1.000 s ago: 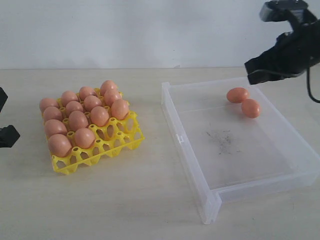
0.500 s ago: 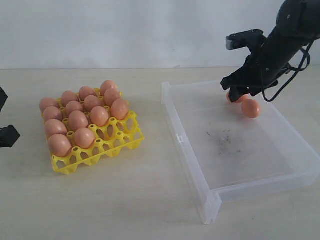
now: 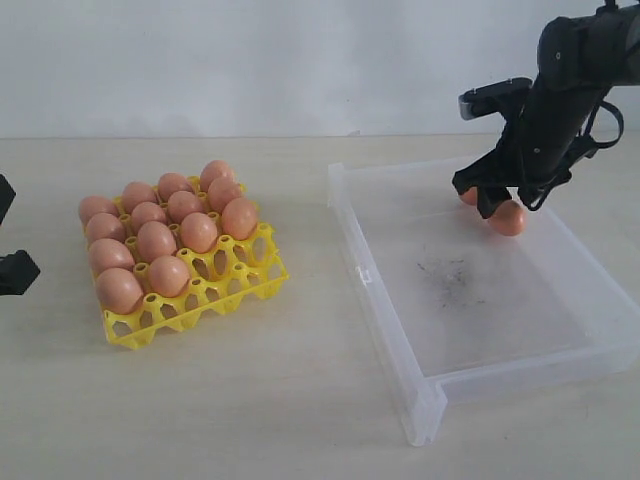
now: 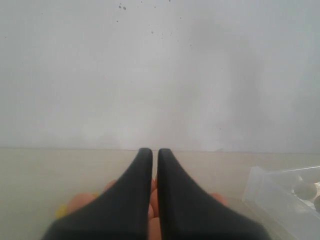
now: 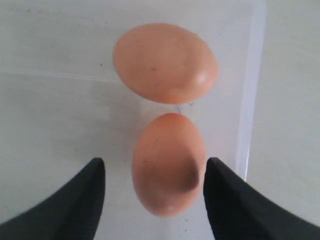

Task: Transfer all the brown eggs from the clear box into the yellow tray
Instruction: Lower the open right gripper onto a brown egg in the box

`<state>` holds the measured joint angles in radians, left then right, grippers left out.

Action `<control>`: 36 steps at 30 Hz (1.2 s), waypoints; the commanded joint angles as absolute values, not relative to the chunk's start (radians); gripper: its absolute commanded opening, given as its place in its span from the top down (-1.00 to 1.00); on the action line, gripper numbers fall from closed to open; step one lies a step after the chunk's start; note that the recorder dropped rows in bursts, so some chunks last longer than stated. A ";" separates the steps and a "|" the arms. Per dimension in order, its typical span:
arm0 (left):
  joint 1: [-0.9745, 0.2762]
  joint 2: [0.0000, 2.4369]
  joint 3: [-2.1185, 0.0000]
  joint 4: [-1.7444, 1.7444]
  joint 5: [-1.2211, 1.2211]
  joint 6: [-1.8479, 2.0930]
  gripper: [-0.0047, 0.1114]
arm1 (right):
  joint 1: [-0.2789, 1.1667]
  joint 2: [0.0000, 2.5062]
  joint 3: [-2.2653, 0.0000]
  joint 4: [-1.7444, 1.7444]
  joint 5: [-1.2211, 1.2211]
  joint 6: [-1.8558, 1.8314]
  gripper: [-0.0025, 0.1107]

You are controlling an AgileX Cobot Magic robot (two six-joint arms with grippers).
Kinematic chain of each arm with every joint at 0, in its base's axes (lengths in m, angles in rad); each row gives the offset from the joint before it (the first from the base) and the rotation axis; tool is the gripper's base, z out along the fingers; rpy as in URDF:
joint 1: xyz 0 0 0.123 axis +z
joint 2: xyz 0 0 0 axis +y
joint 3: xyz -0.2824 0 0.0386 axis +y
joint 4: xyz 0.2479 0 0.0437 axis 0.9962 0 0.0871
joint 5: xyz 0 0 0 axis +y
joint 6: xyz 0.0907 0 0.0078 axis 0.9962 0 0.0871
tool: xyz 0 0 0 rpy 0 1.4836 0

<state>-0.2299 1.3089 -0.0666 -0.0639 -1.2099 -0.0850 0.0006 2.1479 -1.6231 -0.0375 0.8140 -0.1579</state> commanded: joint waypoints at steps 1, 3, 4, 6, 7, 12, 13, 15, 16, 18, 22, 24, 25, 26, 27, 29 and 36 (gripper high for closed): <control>-0.230 1.303 -0.061 -0.071 -1.221 -0.084 0.85 | 0.000 2.178 -1.629 0.000 0.819 -0.151 0.03; -0.230 1.303 -0.061 -0.071 -1.221 -0.084 0.85 | 0.000 2.198 -1.629 0.008 0.819 -0.148 0.03; -0.230 1.303 -0.061 -0.071 -1.221 -0.084 0.85 | 0.000 2.205 -1.629 0.011 0.816 -0.148 0.03; -0.230 1.303 -0.061 -0.071 -1.221 -0.084 0.85 | 0.000 2.212 -1.629 0.013 0.807 -0.148 0.03; -0.230 1.303 -0.061 -0.071 -1.221 -0.084 0.85 | 0.000 2.212 -1.629 0.013 0.802 -0.148 0.03; -0.230 1.303 -0.061 -0.071 -1.221 -0.084 0.85 | 0.000 2.212 -1.629 0.033 0.760 -0.126 0.03; -0.230 1.303 -0.061 -0.071 -1.221 -0.084 0.85 | 0.000 2.212 -1.629 0.042 0.751 -0.116 0.03; -0.230 1.303 -0.061 -0.071 -1.221 -0.084 0.85 | 0.000 2.212 -1.629 0.069 0.733 -0.097 0.03; -0.230 1.303 -0.061 -0.071 -1.221 -0.084 0.85 | 0.000 2.212 -1.629 0.083 0.727 -0.086 0.03; -0.230 1.303 -0.061 -0.071 -1.221 -0.084 0.85 | 0.000 2.212 -1.629 0.099 0.718 -0.061 0.03; -0.230 1.303 -0.061 -0.071 -1.221 -0.084 0.85 | 0.000 2.212 -1.629 0.101 0.722 -0.023 0.05; -0.230 1.303 -0.061 -0.071 -1.221 -0.084 0.85 | 0.000 2.212 -1.629 0.101 0.729 -0.023 0.20; -0.230 1.303 -0.061 -0.071 -1.221 -0.084 0.85 | 0.000 2.212 -1.629 0.101 0.733 -0.026 0.29; -0.230 1.303 -0.061 -0.071 -1.221 -0.084 0.85 | 0.000 2.212 -1.629 0.101 0.737 -0.034 0.43; -0.230 1.303 -0.061 -0.071 -1.221 -0.084 0.85 | 0.000 2.212 -1.629 0.101 0.739 -0.048 0.60; -0.230 1.303 -0.061 -0.071 -1.221 -0.084 0.85 | -0.001 2.212 -1.629 0.101 0.741 -0.090 0.98; -0.230 1.303 -0.061 -0.071 -1.221 -0.084 0.85 | -0.001 2.193 -1.629 0.112 0.706 -0.184 0.96</control>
<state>-0.2299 1.3089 -0.0666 -0.0639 -1.2099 -0.0850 0.0006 2.2148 -1.6231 0.1041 0.7286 -0.1410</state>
